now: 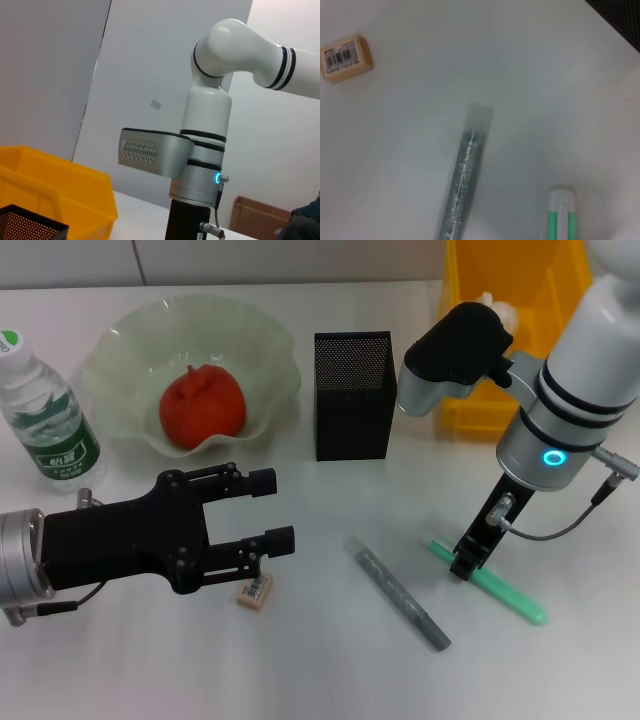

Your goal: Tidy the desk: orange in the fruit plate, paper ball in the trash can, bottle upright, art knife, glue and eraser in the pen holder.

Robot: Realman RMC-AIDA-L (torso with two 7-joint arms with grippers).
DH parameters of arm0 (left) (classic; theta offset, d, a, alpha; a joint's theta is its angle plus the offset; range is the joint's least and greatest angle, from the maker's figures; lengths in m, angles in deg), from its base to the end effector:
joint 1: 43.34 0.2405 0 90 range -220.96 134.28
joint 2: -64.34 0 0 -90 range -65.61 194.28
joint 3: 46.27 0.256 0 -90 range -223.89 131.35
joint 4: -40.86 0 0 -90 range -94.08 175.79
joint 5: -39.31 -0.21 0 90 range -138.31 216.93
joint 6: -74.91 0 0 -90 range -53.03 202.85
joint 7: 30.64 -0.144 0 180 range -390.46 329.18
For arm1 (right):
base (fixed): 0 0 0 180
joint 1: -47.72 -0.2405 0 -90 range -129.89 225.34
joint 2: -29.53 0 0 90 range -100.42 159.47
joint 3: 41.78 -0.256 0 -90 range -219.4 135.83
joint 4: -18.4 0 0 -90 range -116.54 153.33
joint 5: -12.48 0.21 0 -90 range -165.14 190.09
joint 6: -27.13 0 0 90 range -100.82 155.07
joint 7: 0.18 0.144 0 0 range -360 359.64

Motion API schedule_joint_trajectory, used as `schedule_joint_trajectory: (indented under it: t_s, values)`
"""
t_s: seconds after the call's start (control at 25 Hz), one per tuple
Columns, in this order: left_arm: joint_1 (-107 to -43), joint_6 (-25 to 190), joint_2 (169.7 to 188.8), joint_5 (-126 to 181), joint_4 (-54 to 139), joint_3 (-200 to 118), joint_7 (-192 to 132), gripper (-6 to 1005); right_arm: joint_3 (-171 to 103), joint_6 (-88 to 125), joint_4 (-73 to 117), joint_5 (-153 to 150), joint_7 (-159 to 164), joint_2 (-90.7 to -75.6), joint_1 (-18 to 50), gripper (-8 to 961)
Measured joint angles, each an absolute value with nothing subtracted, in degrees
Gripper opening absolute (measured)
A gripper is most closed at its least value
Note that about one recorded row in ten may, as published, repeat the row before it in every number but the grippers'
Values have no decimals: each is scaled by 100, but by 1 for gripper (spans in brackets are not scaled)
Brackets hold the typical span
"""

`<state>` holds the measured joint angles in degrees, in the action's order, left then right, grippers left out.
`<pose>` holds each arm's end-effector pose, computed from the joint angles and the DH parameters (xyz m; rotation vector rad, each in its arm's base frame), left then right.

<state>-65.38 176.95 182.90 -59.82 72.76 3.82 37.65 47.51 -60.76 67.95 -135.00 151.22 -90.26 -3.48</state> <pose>-0.2614 0.2651 -0.0114 -2.7960 -0.4966 -1.0831 0.1746 0.3545 -0.0682 -2.6803 0.9954 -0.9246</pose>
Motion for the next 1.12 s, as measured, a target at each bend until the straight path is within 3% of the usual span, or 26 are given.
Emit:
schedule_joint_trajectory:
  t_s: [0.8, 1.12]
  values:
    - [-6540, 17685, 18290, -5975, 7276, 383, 3765, 698, 4819, -6050, 6932, -13500, 15116, -9026, -285, 189]
    - [-6541, 17686, 18290, -5917, 7276, 375, 3765, 697, 4702, -5919, 8649, -13088, 14987, -8986, 711, 179]
